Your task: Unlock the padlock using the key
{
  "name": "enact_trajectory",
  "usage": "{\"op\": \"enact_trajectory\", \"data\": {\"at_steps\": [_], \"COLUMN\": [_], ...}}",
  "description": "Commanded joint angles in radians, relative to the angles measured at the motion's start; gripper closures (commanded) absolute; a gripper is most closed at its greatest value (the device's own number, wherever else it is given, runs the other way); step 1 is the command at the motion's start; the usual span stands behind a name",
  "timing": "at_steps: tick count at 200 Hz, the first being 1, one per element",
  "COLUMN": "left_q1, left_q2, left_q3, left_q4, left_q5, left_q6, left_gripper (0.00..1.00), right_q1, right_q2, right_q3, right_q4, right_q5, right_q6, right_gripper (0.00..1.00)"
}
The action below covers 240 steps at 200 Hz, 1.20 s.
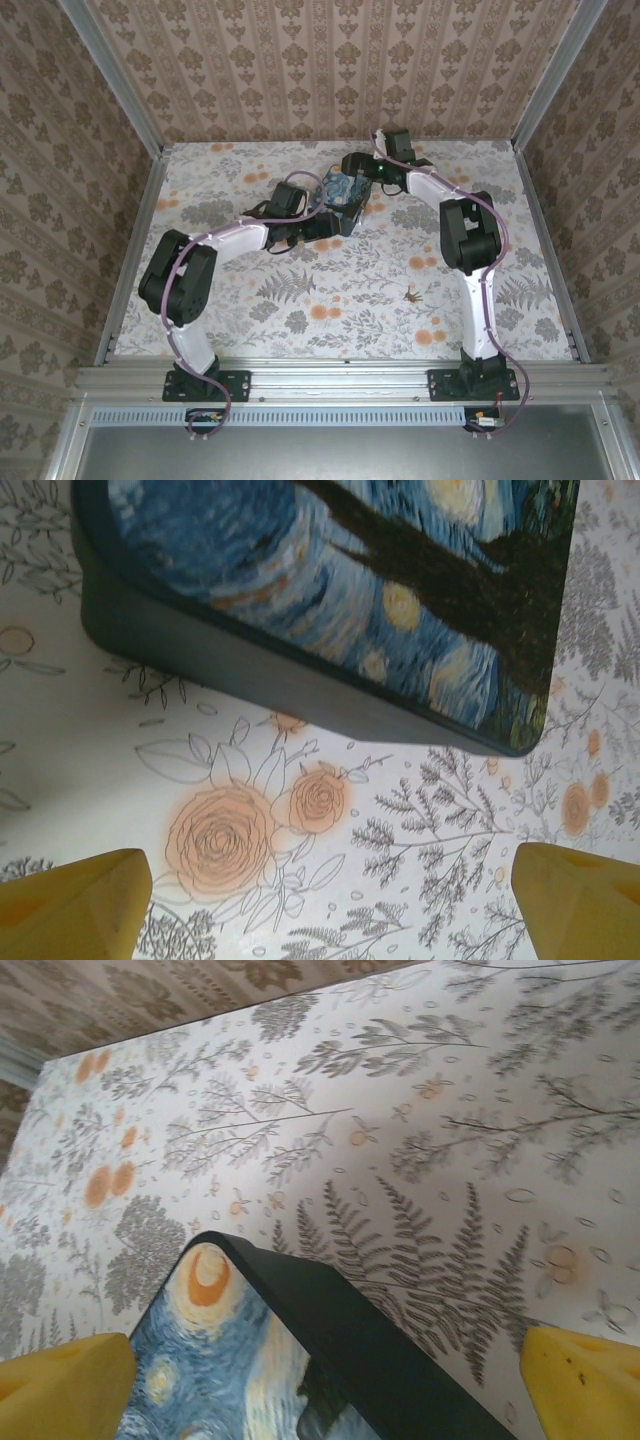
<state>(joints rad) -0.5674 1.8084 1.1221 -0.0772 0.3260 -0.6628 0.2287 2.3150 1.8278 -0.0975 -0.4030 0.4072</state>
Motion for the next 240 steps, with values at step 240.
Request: {"op": "enact_trajectory", "data": {"at_steps": [240], "left_q1": [0.106], "left_q2": [-0.339], "left_q3": [-0.217], "left_q4": [-0.103], "left_q5": [-0.074], "left_q6": [0.059], "left_gripper": [0.06], "right_q1": [0.141], "right_q2": [-0.626], "right_q3": [-0.664], "right_q4": [-0.103], "right_q5": [0.113], "right_q6": [-0.016], "right_gripper": [0.03]}}
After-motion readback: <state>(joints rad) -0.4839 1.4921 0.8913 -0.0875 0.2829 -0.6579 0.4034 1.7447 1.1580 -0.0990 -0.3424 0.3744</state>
